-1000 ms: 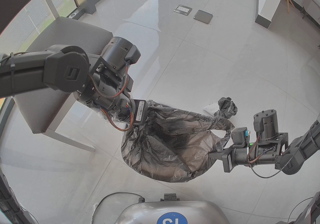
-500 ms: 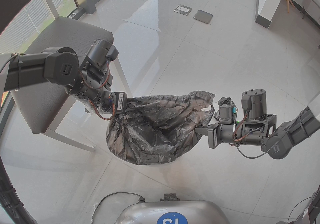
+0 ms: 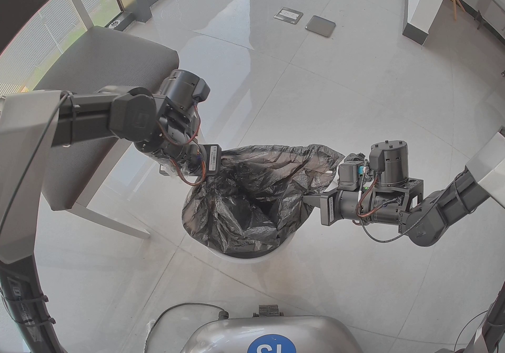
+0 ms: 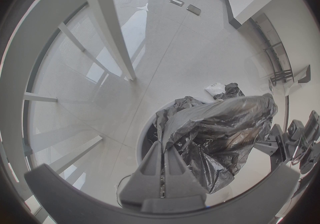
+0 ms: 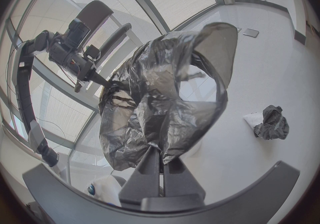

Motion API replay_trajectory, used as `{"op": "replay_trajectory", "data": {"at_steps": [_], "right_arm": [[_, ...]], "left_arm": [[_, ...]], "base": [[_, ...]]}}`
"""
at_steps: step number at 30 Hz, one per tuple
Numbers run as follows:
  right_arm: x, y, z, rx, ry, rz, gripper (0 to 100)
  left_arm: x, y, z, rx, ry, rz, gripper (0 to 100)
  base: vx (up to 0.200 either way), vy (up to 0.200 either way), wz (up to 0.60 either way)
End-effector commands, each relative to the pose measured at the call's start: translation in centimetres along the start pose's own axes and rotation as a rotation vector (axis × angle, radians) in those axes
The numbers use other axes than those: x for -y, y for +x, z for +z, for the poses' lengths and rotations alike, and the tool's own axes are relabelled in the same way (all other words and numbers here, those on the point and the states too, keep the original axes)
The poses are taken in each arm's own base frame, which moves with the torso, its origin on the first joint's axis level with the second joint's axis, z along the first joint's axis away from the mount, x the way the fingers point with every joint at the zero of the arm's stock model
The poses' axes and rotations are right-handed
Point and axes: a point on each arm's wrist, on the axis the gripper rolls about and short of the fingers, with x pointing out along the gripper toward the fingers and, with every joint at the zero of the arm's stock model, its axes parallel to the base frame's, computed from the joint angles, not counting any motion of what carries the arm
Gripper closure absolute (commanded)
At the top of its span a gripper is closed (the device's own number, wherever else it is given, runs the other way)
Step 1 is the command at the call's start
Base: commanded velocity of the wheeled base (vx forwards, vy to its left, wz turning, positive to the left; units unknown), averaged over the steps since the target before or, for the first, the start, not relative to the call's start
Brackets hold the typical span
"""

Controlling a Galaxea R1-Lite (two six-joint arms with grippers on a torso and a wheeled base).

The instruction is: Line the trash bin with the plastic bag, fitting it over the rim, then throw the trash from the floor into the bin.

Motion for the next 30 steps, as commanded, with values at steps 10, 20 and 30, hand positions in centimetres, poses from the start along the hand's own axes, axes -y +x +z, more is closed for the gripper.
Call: {"op": "replay_trajectory", "data": {"at_steps": [10,20,30], "right_arm": [[0.7,-0.3,-1.1,-0.044,0.023,-0.022,100],[0.3,-2.3,-0.5,-0.079,0.035,-0.037,100],[-0.2,-2.5,-3.4,-0.197,0.045,-0.031,100]], "left_arm": [[-2.3,-1.1,-0.3,-0.103,-0.023,0.093,100],[-1.8,-4.6,0.0,-0.170,-0.016,0.098,100],[-1.2,-3.2,-1.3,-0.275,0.009,0.108,100]], "base": [[0.000,0.000,0.00],[0.000,0.000,0.00],[0.000,0.000,0.00]]}}
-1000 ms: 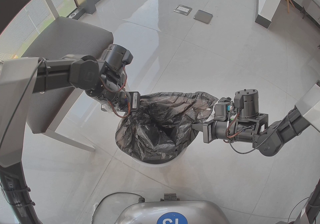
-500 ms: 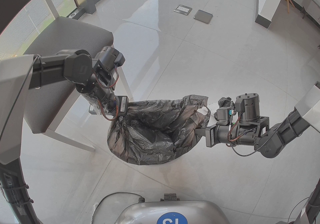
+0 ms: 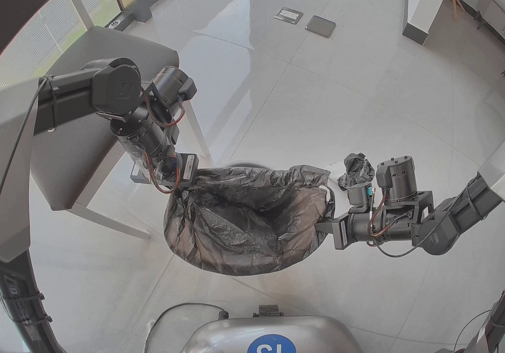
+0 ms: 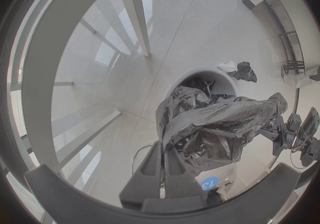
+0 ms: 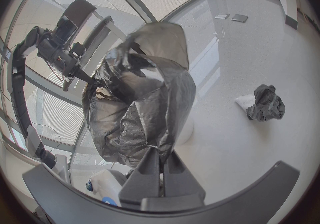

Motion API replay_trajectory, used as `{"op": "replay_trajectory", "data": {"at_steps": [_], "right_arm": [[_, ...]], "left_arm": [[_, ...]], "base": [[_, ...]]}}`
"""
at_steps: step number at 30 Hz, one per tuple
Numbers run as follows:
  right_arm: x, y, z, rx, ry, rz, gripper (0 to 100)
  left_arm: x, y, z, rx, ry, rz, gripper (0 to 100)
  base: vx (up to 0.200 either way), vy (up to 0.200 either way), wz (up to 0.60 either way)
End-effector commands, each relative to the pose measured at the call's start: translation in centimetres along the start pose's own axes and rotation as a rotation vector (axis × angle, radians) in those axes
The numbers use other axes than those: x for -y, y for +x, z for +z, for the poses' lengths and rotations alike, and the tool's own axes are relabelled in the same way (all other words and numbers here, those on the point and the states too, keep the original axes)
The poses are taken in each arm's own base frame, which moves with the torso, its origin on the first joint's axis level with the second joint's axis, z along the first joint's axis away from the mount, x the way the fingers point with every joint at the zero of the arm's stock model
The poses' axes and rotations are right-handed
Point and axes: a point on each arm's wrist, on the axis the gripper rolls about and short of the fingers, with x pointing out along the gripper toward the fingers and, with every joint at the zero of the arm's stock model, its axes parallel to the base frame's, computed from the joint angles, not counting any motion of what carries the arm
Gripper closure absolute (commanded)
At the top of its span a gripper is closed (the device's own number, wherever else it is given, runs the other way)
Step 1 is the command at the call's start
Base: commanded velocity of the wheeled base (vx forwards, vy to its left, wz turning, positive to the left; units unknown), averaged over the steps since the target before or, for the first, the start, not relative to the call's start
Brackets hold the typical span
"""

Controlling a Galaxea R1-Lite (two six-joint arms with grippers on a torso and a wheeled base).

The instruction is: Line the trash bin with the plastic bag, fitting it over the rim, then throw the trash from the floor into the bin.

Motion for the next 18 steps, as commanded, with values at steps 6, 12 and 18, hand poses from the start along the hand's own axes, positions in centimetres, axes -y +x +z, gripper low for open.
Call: {"op": "replay_trajectory", "data": {"at_steps": [6,12,18], "right_arm": [[0.3,0.8,-1.1,-0.038,-0.015,-0.002,100],[0.9,2.2,-1.0,-0.044,-0.013,-0.006,100],[1.3,2.7,0.2,0.001,-0.034,-0.010,100]], "left_arm": [[0.9,2.8,0.0,-0.060,0.018,0.017,100],[0.5,4.3,0.7,-0.067,0.007,0.026,100],[-0.9,5.1,1.1,-0.081,-0.031,0.047,100]], "base": [[0.000,0.000,0.00],[0.000,0.000,0.00],[0.000,0.000,0.00]]}}
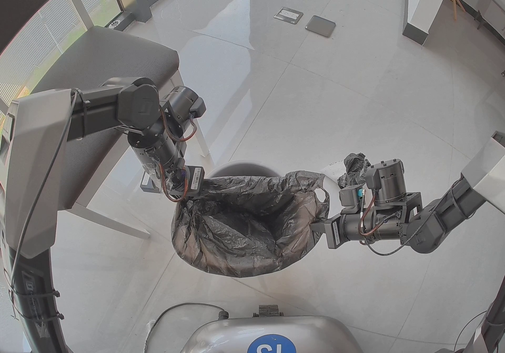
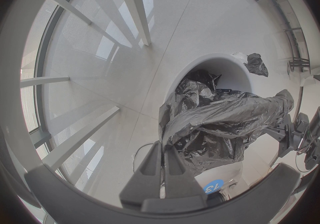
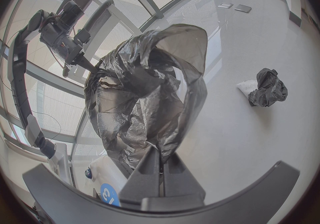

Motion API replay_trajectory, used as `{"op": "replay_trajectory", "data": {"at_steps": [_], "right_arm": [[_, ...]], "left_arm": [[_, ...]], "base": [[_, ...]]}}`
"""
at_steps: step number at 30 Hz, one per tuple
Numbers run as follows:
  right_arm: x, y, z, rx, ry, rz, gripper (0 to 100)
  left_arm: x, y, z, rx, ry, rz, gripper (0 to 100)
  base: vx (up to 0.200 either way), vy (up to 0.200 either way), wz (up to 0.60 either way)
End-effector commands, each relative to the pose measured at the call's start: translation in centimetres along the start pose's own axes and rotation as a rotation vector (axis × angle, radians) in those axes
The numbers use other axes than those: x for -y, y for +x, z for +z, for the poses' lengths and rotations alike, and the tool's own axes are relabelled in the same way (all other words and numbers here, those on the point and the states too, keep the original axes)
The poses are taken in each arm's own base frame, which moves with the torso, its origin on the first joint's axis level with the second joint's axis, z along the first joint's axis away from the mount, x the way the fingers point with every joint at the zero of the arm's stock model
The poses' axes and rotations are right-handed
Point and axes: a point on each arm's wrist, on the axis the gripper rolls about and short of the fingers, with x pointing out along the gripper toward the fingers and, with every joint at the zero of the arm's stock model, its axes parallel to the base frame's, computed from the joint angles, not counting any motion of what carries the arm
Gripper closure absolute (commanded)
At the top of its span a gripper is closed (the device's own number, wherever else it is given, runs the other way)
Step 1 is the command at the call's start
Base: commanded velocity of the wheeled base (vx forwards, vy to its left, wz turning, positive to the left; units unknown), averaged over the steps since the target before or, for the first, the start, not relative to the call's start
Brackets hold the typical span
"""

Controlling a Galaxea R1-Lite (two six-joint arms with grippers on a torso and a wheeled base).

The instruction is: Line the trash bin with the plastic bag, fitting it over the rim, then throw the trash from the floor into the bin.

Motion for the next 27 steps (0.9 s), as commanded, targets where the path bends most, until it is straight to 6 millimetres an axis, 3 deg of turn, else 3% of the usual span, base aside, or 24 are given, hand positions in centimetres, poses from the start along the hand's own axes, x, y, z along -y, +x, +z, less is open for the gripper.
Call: {"op": "replay_trajectory", "data": {"at_steps": [1,2,3,9,18,27], "right_arm": [[0.5,0.6,0.6,0.026,-0.008,-0.007,100],[0.7,0.6,0.9,0.038,-0.012,-0.008,100],[0.8,0.6,1.2,0.052,-0.015,-0.012,0],[0.7,0.4,1.8,0.074,-0.026,-0.012,0],[0.2,-0.7,1.8,0.081,-0.052,-0.007,0],[-0.2,-2.4,1.3,0.077,-0.064,-0.010,0]], "left_arm": [[-1.1,1.1,0.4,-0.020,-0.030,0.020,100],[-1.5,1.2,0.4,-0.022,-0.038,0.023,100],[-1.7,1.4,0.5,-0.025,-0.045,0.027,100],[-1.9,1.8,0.6,-0.033,-0.102,0.031,100],[0.7,2.8,0.4,-0.018,-0.136,-0.007,100],[0.6,3.9,0.3,-0.056,-0.128,0.011,100]], "base": [[0.000,0.000,0.00],[0.000,0.000,0.00],[0.000,0.000,0.00],[0.000,0.000,0.00],[0.000,0.000,0.00],[0.000,0.000,0.00]]}}
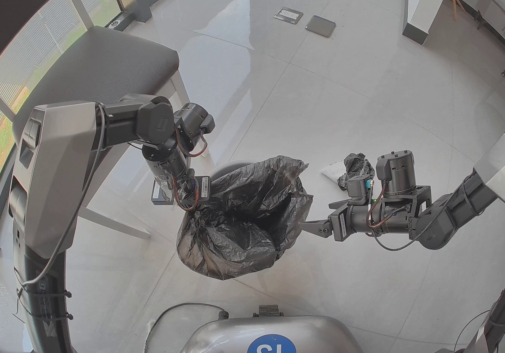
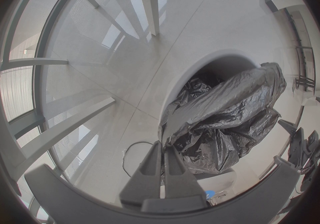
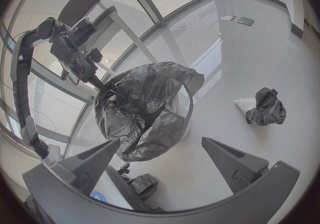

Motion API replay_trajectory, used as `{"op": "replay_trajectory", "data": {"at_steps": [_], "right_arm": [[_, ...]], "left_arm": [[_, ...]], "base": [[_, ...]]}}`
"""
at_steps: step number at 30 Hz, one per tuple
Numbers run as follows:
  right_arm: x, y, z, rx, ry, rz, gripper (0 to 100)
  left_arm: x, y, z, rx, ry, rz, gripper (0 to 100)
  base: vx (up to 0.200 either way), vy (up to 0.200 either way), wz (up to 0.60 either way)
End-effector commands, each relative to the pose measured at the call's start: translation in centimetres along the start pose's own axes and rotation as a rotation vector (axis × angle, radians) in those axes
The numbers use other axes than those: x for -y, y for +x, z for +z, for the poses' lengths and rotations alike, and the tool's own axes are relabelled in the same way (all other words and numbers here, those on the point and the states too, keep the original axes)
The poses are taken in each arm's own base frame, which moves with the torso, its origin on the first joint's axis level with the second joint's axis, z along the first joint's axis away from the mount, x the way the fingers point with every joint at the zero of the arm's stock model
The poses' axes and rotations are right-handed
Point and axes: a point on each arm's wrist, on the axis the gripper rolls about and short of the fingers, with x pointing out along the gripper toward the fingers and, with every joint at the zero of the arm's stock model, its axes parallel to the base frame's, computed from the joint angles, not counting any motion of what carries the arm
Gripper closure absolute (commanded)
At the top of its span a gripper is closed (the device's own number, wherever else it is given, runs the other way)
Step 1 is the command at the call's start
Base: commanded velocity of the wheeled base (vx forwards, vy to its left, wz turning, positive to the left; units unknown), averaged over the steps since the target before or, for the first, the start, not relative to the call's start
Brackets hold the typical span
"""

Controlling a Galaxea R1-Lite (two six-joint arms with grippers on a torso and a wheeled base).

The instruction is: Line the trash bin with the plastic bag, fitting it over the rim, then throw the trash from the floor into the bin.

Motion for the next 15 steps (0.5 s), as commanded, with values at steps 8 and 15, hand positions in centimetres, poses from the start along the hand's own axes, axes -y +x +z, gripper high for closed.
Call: {"op": "replay_trajectory", "data": {"at_steps": [8,15], "right_arm": [[-0.48,-0.95,0.14,0.009,-0.008,0.005,0],[-0.64,-1.67,-0.38,-0.003,-0.025,0.003,0]], "left_arm": [[-0.04,0.14,-0.09,-0.014,0.015,0.001,0],[-0.15,-0.48,-0.34,-0.024,0.048,0.004,0]], "base": [[0.000,0.000,0.00],[0.000,0.000,0.00]]}}
